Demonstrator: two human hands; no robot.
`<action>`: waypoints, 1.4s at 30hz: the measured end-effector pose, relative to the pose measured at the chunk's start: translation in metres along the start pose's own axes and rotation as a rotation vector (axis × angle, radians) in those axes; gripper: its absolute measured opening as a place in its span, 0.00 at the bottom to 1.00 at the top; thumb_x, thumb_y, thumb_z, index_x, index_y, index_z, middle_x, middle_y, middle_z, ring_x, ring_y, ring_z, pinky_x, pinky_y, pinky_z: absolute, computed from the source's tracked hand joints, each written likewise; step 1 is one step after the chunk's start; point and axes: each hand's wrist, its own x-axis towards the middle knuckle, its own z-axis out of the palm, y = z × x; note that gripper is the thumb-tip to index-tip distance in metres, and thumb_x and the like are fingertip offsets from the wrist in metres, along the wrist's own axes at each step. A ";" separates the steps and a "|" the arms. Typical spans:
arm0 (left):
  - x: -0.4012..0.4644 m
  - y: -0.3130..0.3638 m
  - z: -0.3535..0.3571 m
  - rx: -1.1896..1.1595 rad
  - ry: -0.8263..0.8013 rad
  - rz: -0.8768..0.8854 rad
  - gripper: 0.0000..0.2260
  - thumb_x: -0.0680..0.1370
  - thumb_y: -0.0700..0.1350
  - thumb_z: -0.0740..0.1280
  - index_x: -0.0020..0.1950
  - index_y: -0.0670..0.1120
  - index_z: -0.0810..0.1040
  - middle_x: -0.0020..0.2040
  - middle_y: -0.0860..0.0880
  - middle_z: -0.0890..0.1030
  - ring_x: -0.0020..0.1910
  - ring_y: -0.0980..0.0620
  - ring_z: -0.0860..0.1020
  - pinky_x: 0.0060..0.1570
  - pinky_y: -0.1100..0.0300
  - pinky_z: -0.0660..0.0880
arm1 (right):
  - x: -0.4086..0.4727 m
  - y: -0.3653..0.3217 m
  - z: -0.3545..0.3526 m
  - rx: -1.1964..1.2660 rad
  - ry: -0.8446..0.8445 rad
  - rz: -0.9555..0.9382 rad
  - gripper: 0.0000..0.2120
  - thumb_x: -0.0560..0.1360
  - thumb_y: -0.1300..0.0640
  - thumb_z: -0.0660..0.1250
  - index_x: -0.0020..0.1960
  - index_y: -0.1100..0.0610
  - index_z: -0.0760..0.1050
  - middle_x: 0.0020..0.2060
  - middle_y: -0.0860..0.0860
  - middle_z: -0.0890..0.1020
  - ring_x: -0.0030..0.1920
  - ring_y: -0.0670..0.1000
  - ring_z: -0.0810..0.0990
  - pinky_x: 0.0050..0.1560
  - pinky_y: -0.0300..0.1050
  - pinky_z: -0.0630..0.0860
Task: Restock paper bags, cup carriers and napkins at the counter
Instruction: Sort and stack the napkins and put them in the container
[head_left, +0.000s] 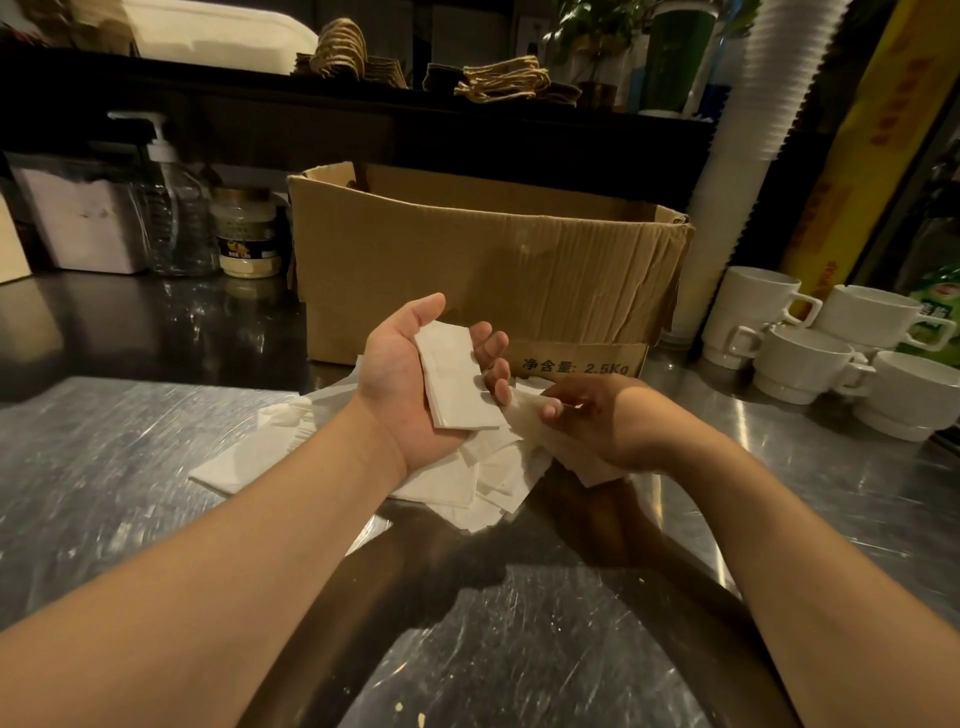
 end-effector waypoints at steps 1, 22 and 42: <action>0.000 0.000 0.000 0.001 0.000 0.000 0.23 0.76 0.59 0.65 0.63 0.45 0.78 0.51 0.44 0.81 0.44 0.46 0.79 0.49 0.54 0.75 | 0.001 0.000 0.000 -0.019 0.011 0.000 0.16 0.82 0.44 0.62 0.69 0.45 0.75 0.61 0.49 0.79 0.59 0.54 0.77 0.57 0.48 0.76; -0.005 -0.001 0.008 0.044 0.081 0.036 0.17 0.78 0.55 0.65 0.58 0.42 0.76 0.46 0.41 0.81 0.44 0.44 0.78 0.53 0.54 0.75 | -0.006 0.000 -0.014 1.066 0.216 -0.077 0.06 0.77 0.60 0.71 0.53 0.57 0.81 0.50 0.54 0.84 0.53 0.56 0.82 0.55 0.56 0.83; -0.007 -0.021 0.011 0.413 -0.094 -0.149 0.28 0.79 0.68 0.58 0.65 0.50 0.81 0.53 0.41 0.85 0.47 0.41 0.85 0.47 0.49 0.82 | -0.012 -0.021 0.013 0.980 0.258 -0.223 0.04 0.76 0.55 0.71 0.51 0.51 0.81 0.49 0.48 0.85 0.53 0.52 0.83 0.39 0.44 0.83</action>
